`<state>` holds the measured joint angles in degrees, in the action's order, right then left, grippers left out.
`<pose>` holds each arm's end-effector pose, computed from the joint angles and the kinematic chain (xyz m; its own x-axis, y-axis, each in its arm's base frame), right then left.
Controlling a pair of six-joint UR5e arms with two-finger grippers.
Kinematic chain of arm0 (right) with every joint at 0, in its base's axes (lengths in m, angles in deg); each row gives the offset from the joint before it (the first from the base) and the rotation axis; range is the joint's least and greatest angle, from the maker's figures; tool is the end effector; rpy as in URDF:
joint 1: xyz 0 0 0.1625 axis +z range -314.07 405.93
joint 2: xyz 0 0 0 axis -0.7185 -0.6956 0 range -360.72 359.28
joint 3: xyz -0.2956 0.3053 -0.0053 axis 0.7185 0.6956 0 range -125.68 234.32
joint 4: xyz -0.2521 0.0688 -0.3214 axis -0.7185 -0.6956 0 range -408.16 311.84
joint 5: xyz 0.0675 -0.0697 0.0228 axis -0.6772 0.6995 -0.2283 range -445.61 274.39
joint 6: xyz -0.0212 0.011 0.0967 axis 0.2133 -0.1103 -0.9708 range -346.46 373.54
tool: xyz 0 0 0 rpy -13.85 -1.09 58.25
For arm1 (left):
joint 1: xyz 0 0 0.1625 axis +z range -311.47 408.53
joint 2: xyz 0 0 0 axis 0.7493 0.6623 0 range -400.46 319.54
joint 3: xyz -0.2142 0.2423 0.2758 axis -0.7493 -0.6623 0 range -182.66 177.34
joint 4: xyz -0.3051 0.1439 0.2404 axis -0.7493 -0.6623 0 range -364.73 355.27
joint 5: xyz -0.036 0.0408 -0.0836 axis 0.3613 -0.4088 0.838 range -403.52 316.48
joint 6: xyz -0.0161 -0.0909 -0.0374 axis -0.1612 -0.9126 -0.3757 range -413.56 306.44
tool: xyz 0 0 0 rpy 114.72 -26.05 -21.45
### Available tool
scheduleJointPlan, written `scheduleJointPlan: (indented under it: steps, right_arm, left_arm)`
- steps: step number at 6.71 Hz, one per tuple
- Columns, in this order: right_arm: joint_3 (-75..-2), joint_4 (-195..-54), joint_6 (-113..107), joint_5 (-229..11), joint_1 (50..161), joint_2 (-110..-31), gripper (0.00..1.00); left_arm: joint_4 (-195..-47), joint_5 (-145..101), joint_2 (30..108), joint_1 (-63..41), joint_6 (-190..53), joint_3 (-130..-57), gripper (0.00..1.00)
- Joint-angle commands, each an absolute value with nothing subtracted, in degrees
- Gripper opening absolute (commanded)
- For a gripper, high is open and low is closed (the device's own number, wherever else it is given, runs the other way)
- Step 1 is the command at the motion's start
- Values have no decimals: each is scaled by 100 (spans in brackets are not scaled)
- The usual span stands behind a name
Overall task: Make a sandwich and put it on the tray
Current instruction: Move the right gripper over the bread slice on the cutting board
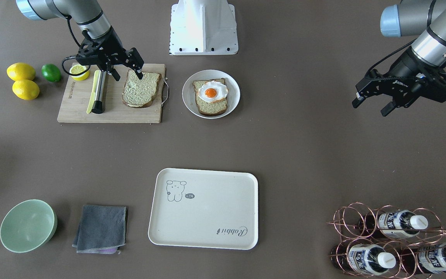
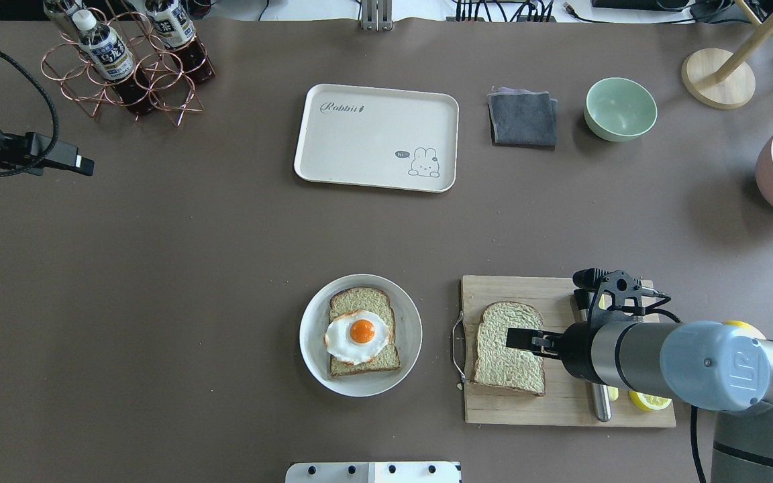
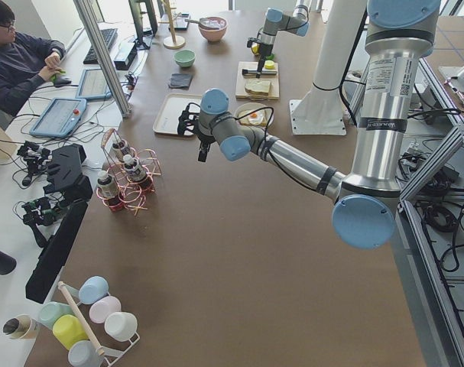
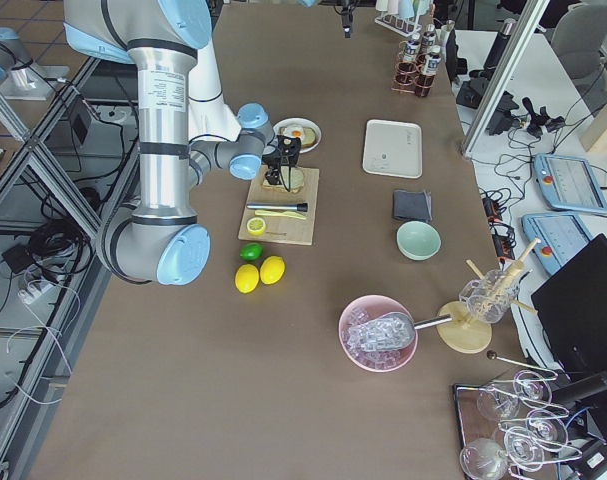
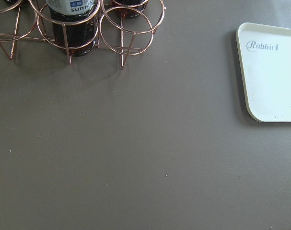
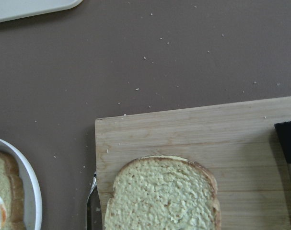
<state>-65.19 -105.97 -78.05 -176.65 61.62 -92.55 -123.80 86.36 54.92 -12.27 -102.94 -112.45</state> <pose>-0.4168 -0.2537 0.3689 0.4760 0.1625 0.8643 -0.2686 0.9627 -0.0330 0.1907 -0.4835 0.3826 0.4874 0.1522 -0.8598 0.1301 0.9610 0.2438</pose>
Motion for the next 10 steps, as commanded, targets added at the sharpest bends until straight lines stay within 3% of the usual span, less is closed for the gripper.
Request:
scheduleJointPlan:
  steps: [1, 3, 8, 10]
  right_arm:
    - [-6460, -10283, -8084, -17334, 5859, -9440, 82]
    - [-6460, -10283, -8164, -17272, 5797, -9493, 72]
    - [-6460, -10186, -8261, -17017, 5463, -9634, 72]
    - [-6460, -10186, -8419, -16868, 5349, -9625, 64]
  left_arm:
    - [-12374, 8499, 5552, -1168, -10304, -11235, 98]
    - [-12374, 8489, 5561, -1150, -10313, -11235, 98]
    - [-12374, 8489, 5596, -1150, -10313, -11235, 98]
    - [-12374, 8489, 5596, -1150, -10313, -11244, 98]
